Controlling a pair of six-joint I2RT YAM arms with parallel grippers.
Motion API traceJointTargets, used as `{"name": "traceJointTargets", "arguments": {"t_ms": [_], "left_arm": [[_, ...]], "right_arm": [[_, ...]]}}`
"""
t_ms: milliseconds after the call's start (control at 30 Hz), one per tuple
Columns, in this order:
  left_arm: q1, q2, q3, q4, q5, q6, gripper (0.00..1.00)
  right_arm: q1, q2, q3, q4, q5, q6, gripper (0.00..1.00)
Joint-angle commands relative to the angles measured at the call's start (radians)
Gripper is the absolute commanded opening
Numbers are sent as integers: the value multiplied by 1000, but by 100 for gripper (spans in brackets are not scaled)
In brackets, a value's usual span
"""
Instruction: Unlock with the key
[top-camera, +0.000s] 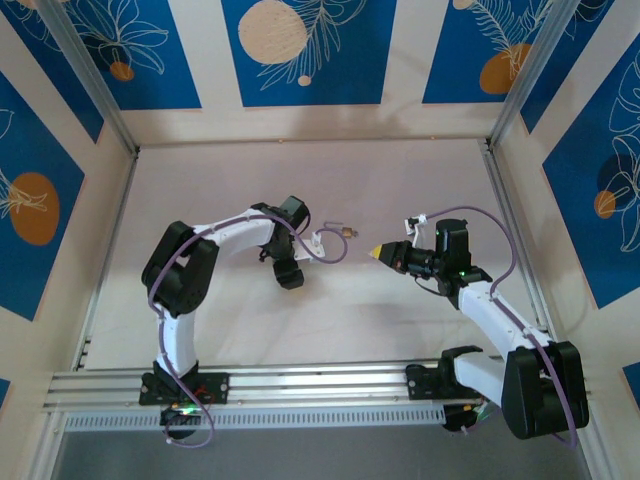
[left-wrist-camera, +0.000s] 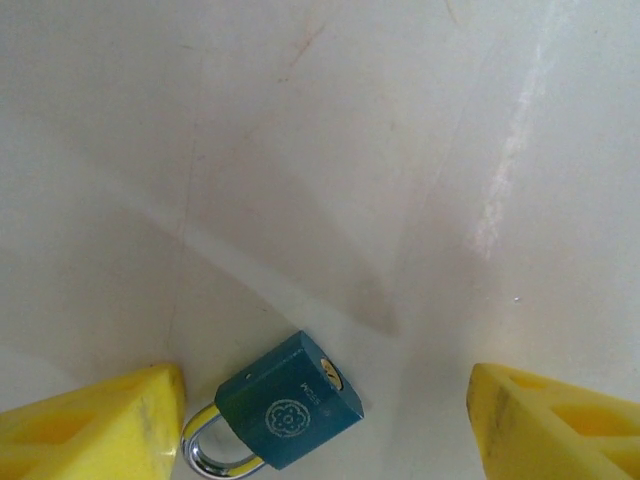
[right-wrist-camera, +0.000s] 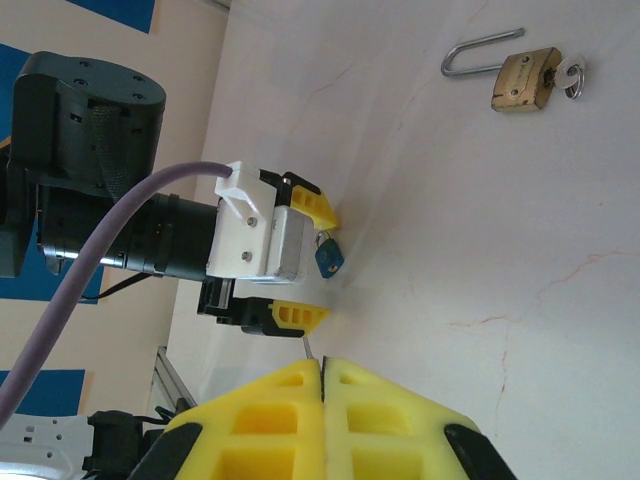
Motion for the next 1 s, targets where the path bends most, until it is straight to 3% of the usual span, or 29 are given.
{"name": "traceJointTargets", "arguments": {"t_ms": [0,467,633,767,967], "left_arm": [[6,-24,-9,-77,29,-34,71],[-16,-89,-58,-114,26,-113,66],[-18,-105,-61,-54,-109,-138,68],[-15,-84,35,-81,-172,-246,67],[-15,4,183,-216,-75,-493,60]], "right_arm": [[5,-9,15,-3,-25,-13,0],[7,-13,12,13,-38,-3,0],[6,-14,11,13,-36,-1,0],[8,-20,11,4,-28,-6,0],[9,-29,11,-6,-18,-13,0]]}}
